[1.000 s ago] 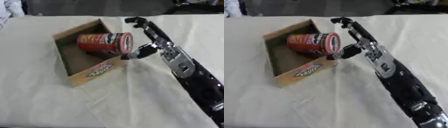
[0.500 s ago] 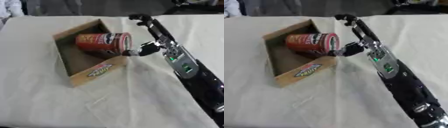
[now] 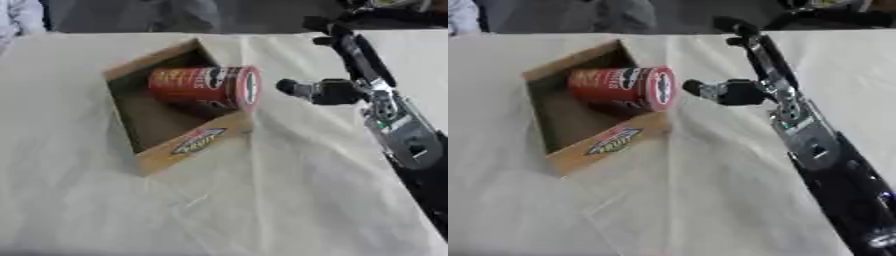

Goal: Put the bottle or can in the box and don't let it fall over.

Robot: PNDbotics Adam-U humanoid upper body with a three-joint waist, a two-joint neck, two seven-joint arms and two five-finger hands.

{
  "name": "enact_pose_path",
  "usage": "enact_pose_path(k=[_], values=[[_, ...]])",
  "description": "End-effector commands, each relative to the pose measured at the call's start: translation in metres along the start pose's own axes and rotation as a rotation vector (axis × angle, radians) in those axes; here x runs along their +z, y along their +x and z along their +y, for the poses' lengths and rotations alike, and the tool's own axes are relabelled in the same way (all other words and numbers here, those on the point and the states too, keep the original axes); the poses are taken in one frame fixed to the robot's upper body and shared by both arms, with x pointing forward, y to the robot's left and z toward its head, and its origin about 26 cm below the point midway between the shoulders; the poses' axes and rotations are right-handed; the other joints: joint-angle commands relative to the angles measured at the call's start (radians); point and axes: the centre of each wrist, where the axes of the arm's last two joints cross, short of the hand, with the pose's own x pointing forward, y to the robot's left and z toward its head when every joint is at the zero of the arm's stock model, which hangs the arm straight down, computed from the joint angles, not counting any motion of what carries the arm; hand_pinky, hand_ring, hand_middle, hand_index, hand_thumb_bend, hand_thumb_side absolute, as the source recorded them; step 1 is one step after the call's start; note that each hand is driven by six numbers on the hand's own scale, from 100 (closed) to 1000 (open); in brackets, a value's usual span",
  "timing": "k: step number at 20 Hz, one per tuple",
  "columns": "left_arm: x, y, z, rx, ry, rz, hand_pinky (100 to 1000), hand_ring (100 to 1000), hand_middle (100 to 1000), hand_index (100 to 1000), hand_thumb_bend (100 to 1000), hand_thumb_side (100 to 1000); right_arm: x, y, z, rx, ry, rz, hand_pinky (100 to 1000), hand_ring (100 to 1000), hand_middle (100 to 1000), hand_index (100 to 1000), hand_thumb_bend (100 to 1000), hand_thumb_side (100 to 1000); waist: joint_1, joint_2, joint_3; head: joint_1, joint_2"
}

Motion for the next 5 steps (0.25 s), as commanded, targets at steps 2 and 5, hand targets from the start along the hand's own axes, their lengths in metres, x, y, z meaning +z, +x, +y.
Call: enact_pose_path(k=[2, 5], values=[[-0.009, 0.002, 0.007, -0.021, 0.003, -0.035, 746, 910, 757, 757, 456, 674, 0.008, 0.017, -0.030, 0.021, -0.100, -0.038, 855, 910, 794, 872, 681, 376, 0.000, -0.024, -0.005, 0.008, -0.006], [-0.009, 0.001, 0.007, -0.025, 0.002, -0.035, 746, 910, 756, 758, 456, 673, 0.023, 0.014, -0.038, 0.019, -0.150, -0.001, 857, 907, 790, 871, 672, 374, 0.001, -0.024, -0.009, 0.013, -0.004]])
